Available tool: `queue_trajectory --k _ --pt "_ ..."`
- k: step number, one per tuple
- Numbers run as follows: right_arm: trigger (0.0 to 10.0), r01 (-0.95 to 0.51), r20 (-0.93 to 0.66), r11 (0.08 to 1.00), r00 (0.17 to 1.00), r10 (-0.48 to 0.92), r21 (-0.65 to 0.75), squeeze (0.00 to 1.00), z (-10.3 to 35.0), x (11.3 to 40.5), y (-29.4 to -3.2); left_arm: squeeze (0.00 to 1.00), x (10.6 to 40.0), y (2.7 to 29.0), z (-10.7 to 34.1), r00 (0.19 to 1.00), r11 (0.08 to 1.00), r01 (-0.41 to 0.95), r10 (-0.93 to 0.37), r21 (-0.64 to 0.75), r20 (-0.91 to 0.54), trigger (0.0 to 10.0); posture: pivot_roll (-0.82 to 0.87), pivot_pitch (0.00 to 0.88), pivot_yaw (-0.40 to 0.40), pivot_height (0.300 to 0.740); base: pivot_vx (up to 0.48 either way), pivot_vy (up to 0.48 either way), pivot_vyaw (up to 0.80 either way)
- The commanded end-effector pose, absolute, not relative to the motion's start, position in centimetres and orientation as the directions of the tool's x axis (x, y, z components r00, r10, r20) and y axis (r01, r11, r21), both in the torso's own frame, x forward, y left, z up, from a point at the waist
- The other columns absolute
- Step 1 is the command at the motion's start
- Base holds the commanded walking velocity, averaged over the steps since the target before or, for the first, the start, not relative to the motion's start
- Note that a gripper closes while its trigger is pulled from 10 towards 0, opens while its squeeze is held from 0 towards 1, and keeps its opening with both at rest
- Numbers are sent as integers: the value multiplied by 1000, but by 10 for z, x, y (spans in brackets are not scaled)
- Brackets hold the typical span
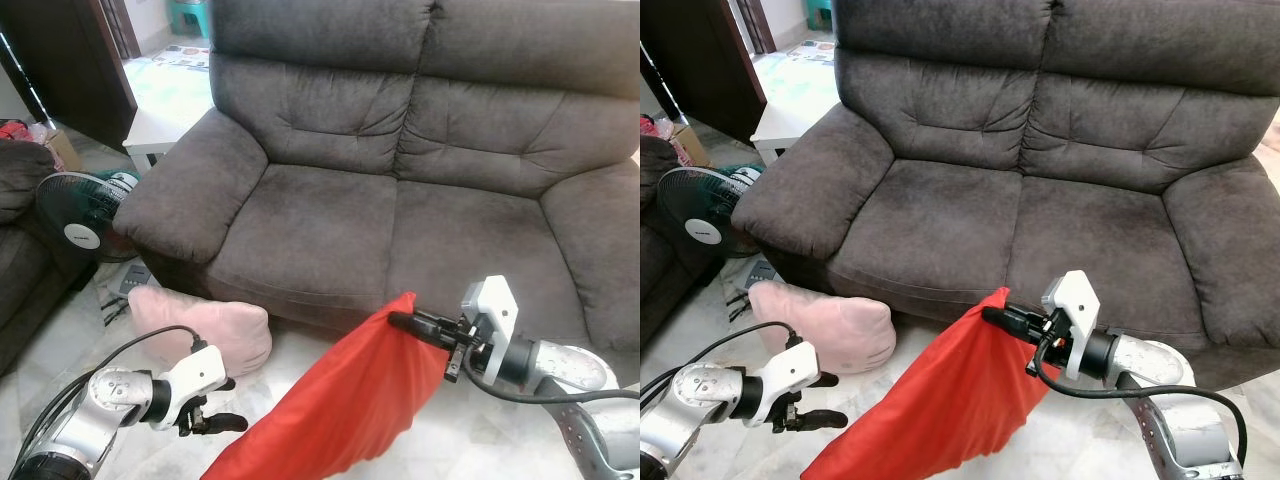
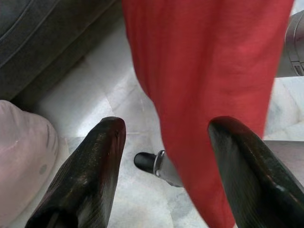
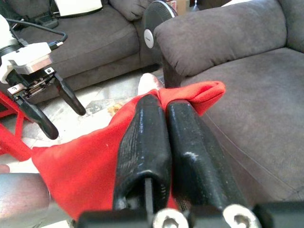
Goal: Move the pillow to the sofa from floor
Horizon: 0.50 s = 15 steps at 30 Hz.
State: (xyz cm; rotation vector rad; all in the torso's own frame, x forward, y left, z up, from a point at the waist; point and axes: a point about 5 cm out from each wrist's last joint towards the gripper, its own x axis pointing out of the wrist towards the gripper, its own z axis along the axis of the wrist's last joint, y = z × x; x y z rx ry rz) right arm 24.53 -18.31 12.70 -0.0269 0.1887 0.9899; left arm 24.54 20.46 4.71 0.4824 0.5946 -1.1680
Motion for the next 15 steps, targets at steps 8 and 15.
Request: queue_trajectory --k 8,15 --pt "10000 -866 -49 499 501 864 -35 0 158 249 -170 0 233 203 53 144 245 968 -734 -60 -664 10000 94 38 -17 740 0 0 0" --pt "10000 -872 -40 488 490 871 -42 0 161 249 -166 0 230 203 36 143 240 970 -673 -31 -726 10000 89 37 -18 740 0 0 0"
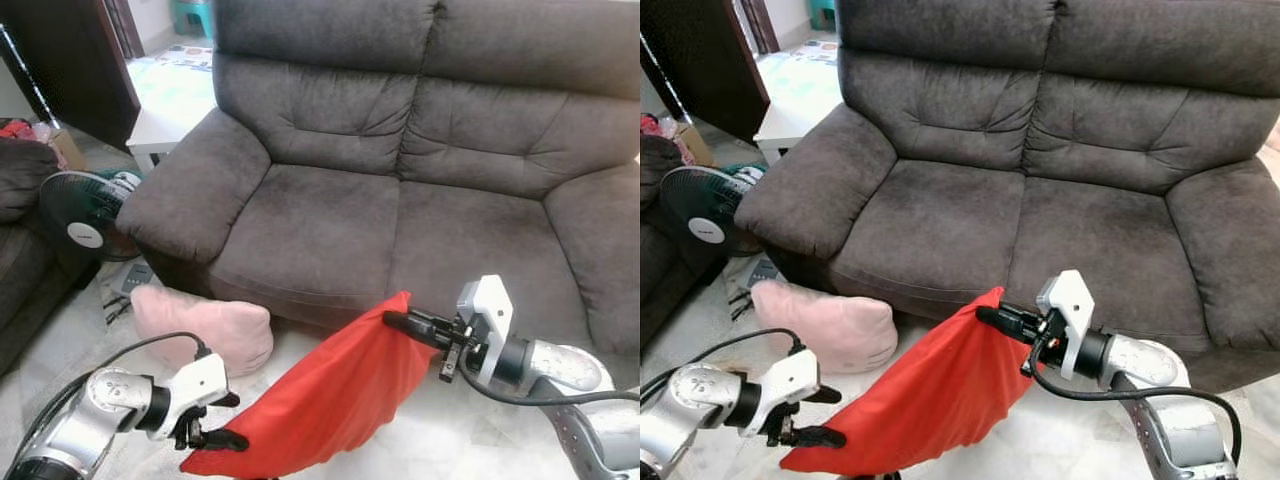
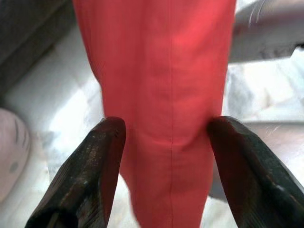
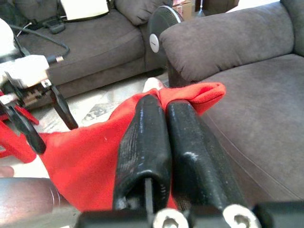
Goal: Move the pillow to the sofa from floor
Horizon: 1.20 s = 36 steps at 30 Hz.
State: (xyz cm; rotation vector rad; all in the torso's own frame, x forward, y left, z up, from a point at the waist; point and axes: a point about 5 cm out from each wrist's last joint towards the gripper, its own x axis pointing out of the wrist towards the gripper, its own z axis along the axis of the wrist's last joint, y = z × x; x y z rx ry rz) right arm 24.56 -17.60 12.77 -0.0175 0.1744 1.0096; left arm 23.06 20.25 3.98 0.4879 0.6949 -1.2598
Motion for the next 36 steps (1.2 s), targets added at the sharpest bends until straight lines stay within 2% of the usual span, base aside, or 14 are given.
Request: queue_trajectory --k 1,9,15,16,17,18,19,20,21,27,32,36 --pt "10000 -872 -38 487 489 871 -44 0 162 250 -166 0 229 203 33 144 243 970 -663 -29 -735 10000 89 37 -18 740 0 0 0" --pt "10000 -872 -34 487 489 872 -55 0 165 249 -167 0 227 205 16 181 300 954 -614 -15 -768 10000 78 38 -17 740 0 0 0" --pt "10000 -872 -31 486 488 872 -61 0 167 249 -166 0 224 204 4 184 298 954 -582 2 -792 10000 79 38 -17 740 0 0 0" --pt "10000 -872 -29 486 488 872 -63 0 168 250 -166 0 224 207 -4 217 311 949 -541 46 -812 8784 77 37 -18 740 0 0 0" --pt "10000 -872 -29 486 488 872 -63 0 168 250 -166 0 224 207 -4 217 311 949 -541 46 -812 8784 77 37 -18 740 0 0 0" --pt "10000 -870 -28 488 491 871 -65 0 168 250 -167 0 223 209 -7 231 320 945 -526 61 -819 7137 72 38 -18 740 0 0 0" --pt "10000 -869 -29 490 493 870 -67 0 169 250 -168 0 223 211 -9 246 331 941 -516 74 -821 4784 74 39 -19 740 0 0 0" --pt "10000 -868 -30 492 495 869 -67 0 169 250 -169 0 223 212 -10 258 340 937 -511 83 -820 1608 74 39 -19 740 0 0 0" --pt "10000 -868 -32 493 495 868 -67 0 169 250 -170 0 223 212 -10 260 341 936 -511 84 -819 0 76 40 -20 740 0 0 0" --pt "10000 -865 -37 497 500 865 -65 0 168 250 -170 0 222 217 -10 261 322 941 -487 106 -833 0 77 40 -21 740 0 0 0" --pt "10000 -868 -32 493 495 868 -61 0 167 251 -168 0 228 220 -9 320 330 928 -475 171 -820 0 79 38 -23 740 0 0 0" --pt "10000 -867 -34 494 497 867 -62 0 167 251 -168 0 229 221 -10 326 330 927 -468 180 -821 0 78 39 -23 740 0 0 0"
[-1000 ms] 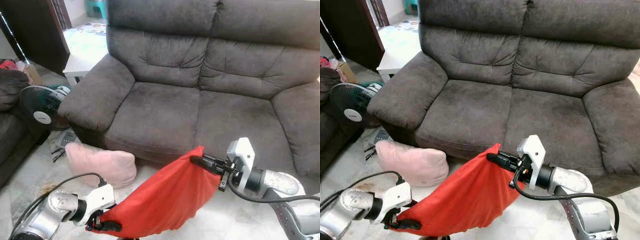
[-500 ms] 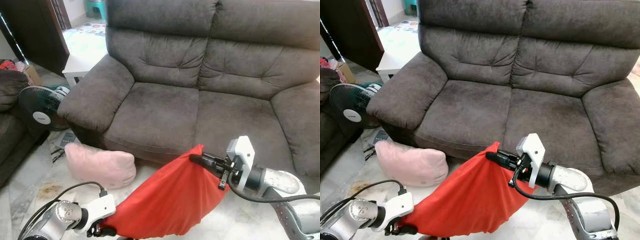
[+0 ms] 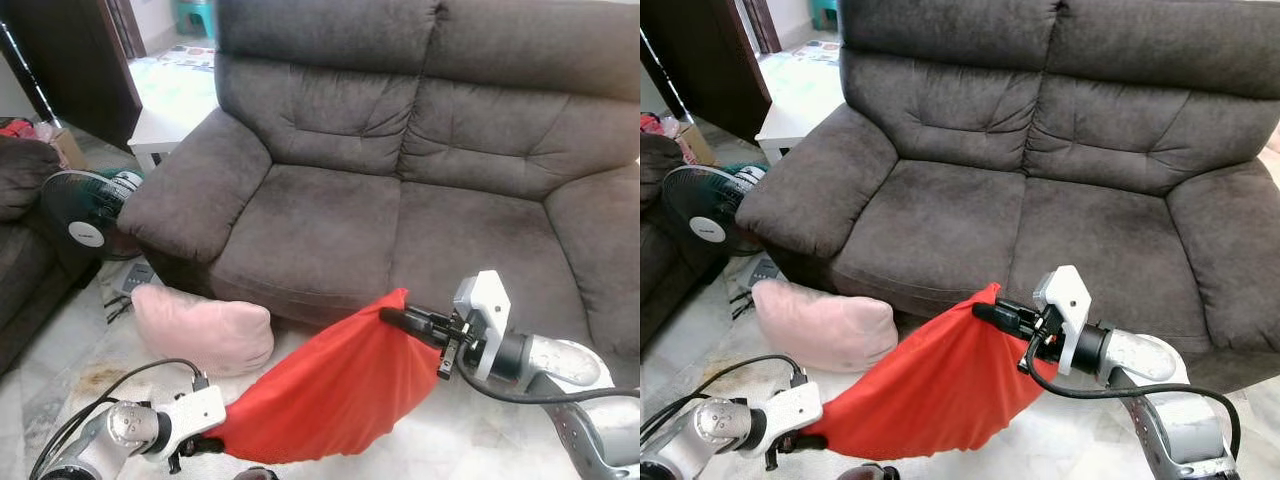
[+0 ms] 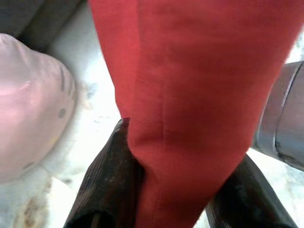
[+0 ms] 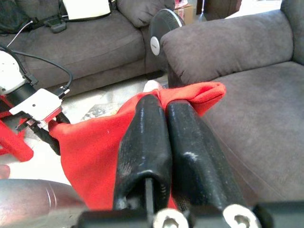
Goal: Move the pillow to the sofa from floor
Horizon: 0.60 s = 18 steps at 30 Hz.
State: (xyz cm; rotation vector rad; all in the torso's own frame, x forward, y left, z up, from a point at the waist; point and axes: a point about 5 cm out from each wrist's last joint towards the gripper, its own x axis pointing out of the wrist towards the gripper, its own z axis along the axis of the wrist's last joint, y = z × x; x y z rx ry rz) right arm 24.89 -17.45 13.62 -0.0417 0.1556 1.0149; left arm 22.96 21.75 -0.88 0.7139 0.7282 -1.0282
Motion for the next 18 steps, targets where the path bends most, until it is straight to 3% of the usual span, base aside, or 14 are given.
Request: queue_trajectory --k 1,12,18 --pt "10000 -866 -35 496 499 866 -62 0 167 251 -169 0 228 221 -10 325 330 927 -469 178 -821 0 78 39 -23 740 0 0 0" --pt "10000 -863 -34 502 504 863 -53 0 165 252 -169 0 232 223 -7 389 354 905 -470 235 -792 0 80 41 -22 740 0 0 0" --pt "10000 -860 -41 509 511 859 -47 0 162 251 -171 0 241 226 2 496 438 848 -460 298 -736 0 79 38 -22 740 0 0 0"
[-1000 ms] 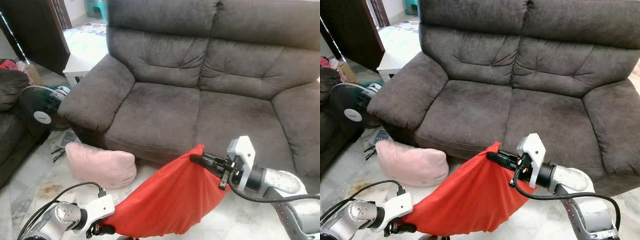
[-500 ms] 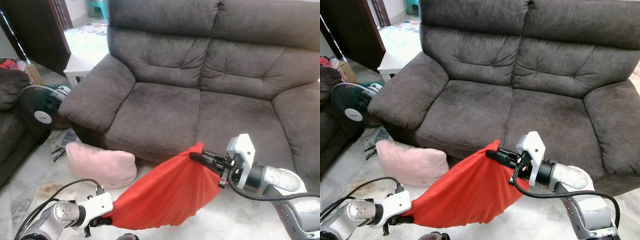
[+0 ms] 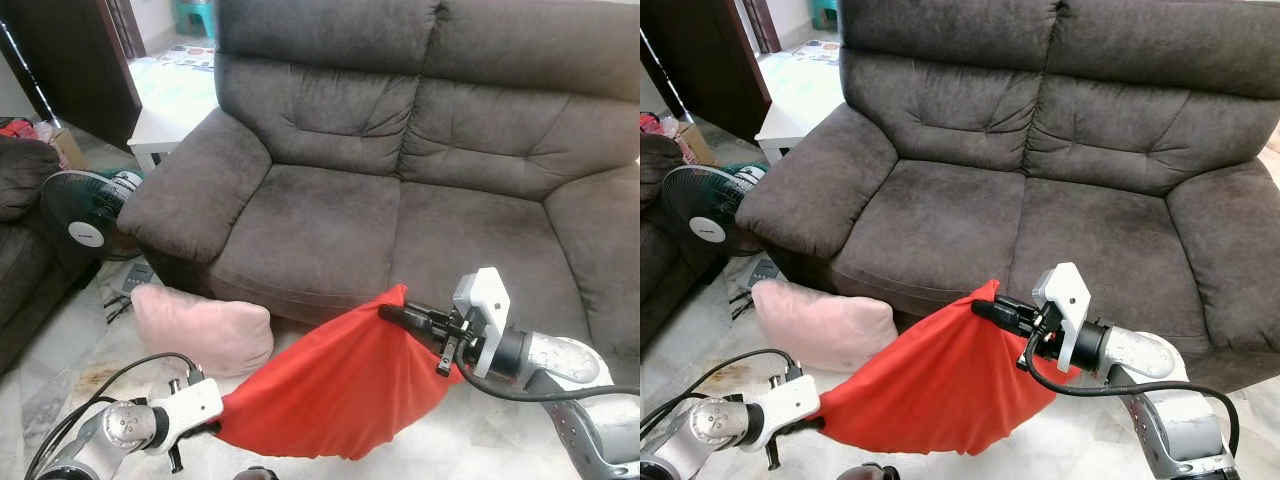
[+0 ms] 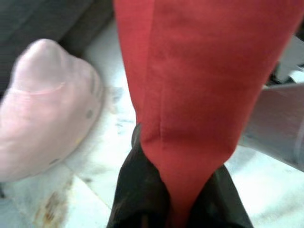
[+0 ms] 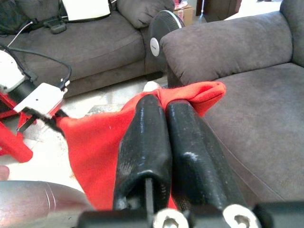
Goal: Move the pillow to the sofa from floor
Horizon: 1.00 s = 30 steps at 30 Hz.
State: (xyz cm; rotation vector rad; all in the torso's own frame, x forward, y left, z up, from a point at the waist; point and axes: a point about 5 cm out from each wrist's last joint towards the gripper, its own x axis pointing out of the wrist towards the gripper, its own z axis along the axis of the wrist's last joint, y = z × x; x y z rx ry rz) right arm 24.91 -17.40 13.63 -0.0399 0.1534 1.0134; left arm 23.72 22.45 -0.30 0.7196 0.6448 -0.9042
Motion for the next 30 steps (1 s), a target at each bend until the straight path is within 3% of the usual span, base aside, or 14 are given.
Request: queue_trajectory --k 1,9,13,14,16,17,19,20,24,28,30 --pt "10000 -859 -43 511 512 858 -44 0 161 251 -171 0 243 226 5 516 456 836 -465 305 -719 0 79 38 -22 740 0 0 0" --pt "10000 -858 -48 514 514 856 -23 0 155 250 -170 0 252 223 20 616 555 766 -489 324 -618 0 87 40 -23 740 0 0 0" --pt "10000 -810 -39 585 586 809 -28 0 150 254 -173 0 273 223 47 785 705 600 -430 378 -446 0 86 42 -21 740 0 0 0" --pt "10000 -810 -39 585 586 809 -28 0 150 254 -173 0 273 223 47 785 705 600 -430 378 -446 0 86 42 -21 740 0 0 0" --pt "10000 -662 -41 749 750 661 -40 0 139 267 -182 0 291 225 73 917 816 387 -294 429 -269 0 87 42 -21 740 0 0 0" --pt "10000 -662 -41 749 750 661 -40 0 139 267 -182 0 291 225 73 917 816 387 -294 429 -269 0 87 42 -21 740 0 0 0" --pt "10000 -549 -82 832 835 544 -76 0 125 272 -188 0 300 222 94 967 864 254 -220 435 -128 157 91 44 -22 740 0 0 0" --pt "10000 -485 -66 871 874 481 -76 0 122 272 -187 0 304 216 107 980 878 193 -193 437 -46 10000 92 43 -23 740 0 0 0" --pt "10000 -405 -63 913 914 402 -53 0 119 271 -182 0 308 206 124 985 905 129 -165 406 55 10000 95 45 -25 740 0 0 0" --pt "10000 -207 -6 977 978 207 -55 0 121 264 -178 0 307 170 150 963 933 65 -152 354 224 10000 91 47 -21 740 0 0 0" --pt "10000 -184 10 982 983 185 -33 0 122 262 -175 0 305 164 153 959 938 40 -134 346 251 10000 89 46 -21 740 0 0 0"
